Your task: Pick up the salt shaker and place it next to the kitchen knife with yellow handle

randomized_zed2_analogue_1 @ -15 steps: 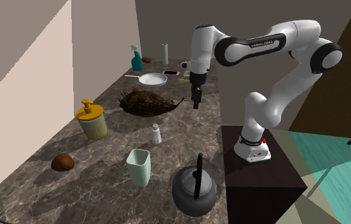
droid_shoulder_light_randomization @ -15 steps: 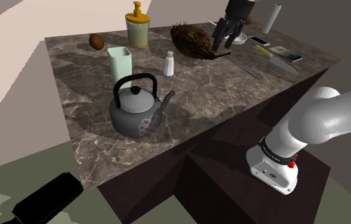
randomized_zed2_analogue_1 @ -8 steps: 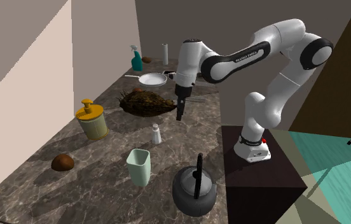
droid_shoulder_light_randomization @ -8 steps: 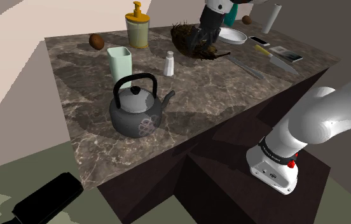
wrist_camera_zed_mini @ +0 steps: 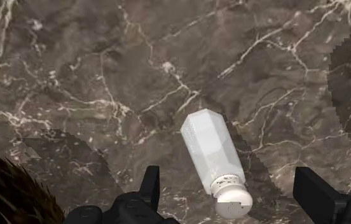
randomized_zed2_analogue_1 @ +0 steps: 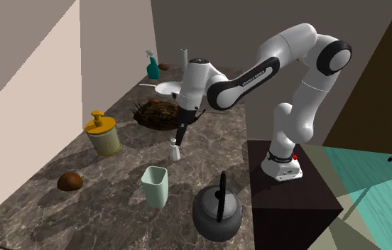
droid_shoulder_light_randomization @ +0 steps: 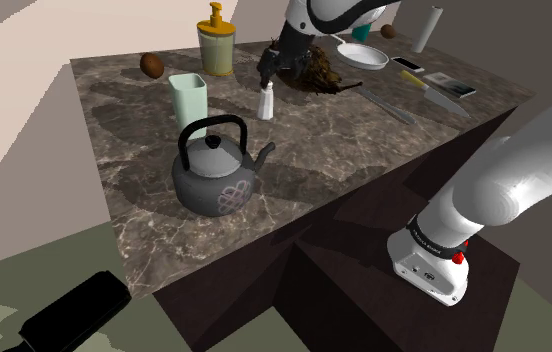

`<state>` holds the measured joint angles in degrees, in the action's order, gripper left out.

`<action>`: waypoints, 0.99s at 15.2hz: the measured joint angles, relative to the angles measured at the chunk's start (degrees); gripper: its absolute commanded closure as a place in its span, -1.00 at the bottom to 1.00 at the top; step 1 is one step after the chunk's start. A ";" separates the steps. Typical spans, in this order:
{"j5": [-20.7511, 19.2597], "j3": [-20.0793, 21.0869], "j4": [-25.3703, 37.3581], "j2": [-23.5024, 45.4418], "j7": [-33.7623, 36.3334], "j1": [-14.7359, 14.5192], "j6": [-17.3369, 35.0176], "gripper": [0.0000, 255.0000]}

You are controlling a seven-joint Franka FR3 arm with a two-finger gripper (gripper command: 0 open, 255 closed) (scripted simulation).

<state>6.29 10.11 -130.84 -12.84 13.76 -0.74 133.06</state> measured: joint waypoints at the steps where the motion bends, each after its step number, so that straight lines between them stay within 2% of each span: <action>1: -0.19 0.16 0.16 0.81 0.36 0.03 0.87 -1.00; 8: -0.89 0.74 -0.91 5.05 1.15 0.04 6.38 -1.00; 14: -0.91 0.72 -1.07 5.34 1.09 0.06 6.86 -1.00; 15: -0.91 0.72 -1.07 5.34 1.09 0.06 6.86 1.00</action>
<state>5.38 10.83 -131.90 -7.50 14.85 -0.68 139.93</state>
